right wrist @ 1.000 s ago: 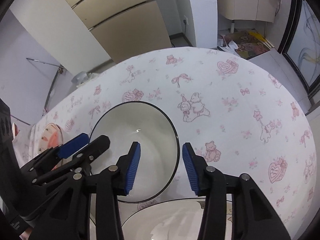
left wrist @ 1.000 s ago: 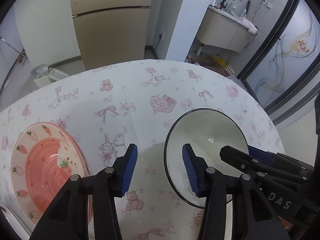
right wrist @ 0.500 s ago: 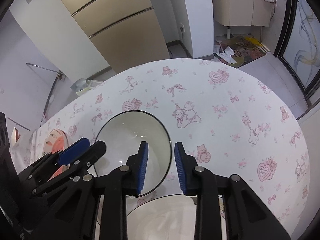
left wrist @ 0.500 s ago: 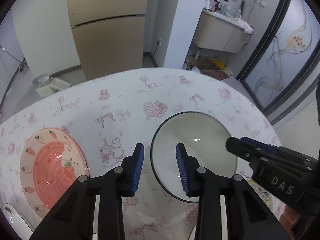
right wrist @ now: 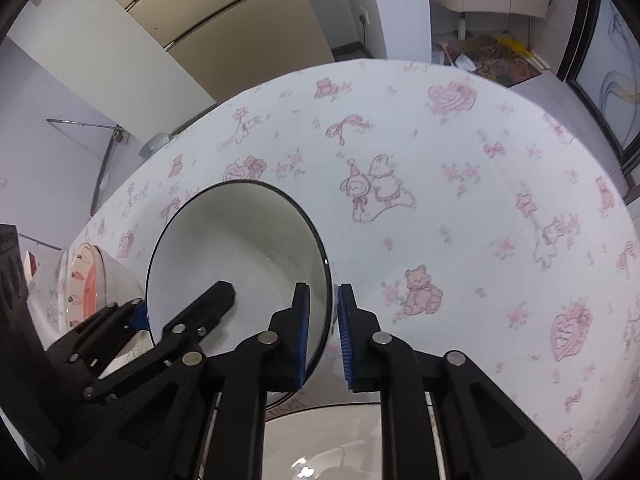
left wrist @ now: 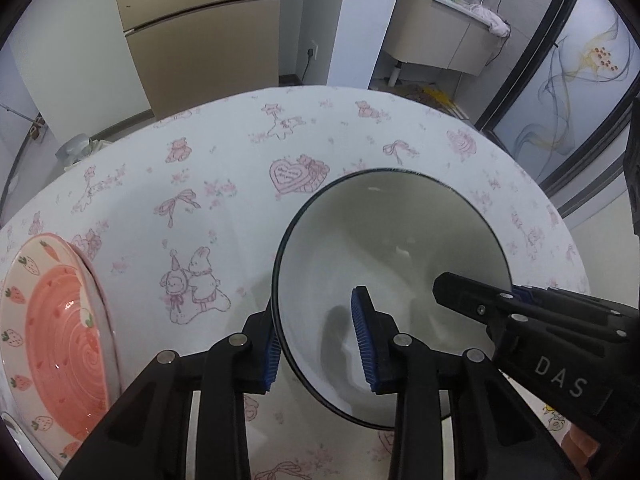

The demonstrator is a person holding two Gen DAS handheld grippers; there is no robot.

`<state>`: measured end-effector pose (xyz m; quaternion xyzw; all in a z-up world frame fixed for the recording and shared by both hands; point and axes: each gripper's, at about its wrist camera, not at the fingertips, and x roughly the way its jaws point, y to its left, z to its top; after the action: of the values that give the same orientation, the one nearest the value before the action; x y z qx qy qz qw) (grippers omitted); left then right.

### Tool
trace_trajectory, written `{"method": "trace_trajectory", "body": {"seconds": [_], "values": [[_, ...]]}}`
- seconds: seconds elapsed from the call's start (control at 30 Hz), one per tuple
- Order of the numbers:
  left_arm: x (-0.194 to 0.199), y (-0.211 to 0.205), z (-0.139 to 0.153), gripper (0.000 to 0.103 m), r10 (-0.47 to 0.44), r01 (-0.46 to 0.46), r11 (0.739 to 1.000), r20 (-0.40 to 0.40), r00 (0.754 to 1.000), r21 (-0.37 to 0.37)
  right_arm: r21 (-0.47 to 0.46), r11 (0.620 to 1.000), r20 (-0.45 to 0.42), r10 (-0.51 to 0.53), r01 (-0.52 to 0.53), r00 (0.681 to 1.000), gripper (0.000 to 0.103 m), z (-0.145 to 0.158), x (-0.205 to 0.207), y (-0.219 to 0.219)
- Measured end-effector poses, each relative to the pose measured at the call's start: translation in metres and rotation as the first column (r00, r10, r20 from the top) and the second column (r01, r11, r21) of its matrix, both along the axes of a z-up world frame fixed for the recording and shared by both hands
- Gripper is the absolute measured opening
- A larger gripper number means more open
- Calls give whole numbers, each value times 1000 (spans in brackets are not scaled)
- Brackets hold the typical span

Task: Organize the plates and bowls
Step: 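Close the right gripper on the rim of the white bowl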

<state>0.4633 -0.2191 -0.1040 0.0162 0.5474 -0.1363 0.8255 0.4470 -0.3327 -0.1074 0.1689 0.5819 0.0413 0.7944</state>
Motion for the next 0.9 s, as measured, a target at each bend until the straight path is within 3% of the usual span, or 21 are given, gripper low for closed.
{"method": "trace_trajectory", "body": {"seconds": [0.13,0.4,0.8,0.9], "values": [[3,1,-6,27,15,-15,1000,-14,1000,-4,21,1000,-2,-5,5,1000,14,-3,-2,-2],[10,15,-9,22,41,-49,993,-74,996,-104,34,999,1,1,-1,1000,14,-4,1,-3],[4,15,11,15,66,-66,995,-12,998,-74,90,996,-12,-4,5,1000,12,-5,1,-4],[-2,19,24,15,73,-72,993,6,997,-89,55,998,16,4,-5,1000,12,8,-4,2]]}}
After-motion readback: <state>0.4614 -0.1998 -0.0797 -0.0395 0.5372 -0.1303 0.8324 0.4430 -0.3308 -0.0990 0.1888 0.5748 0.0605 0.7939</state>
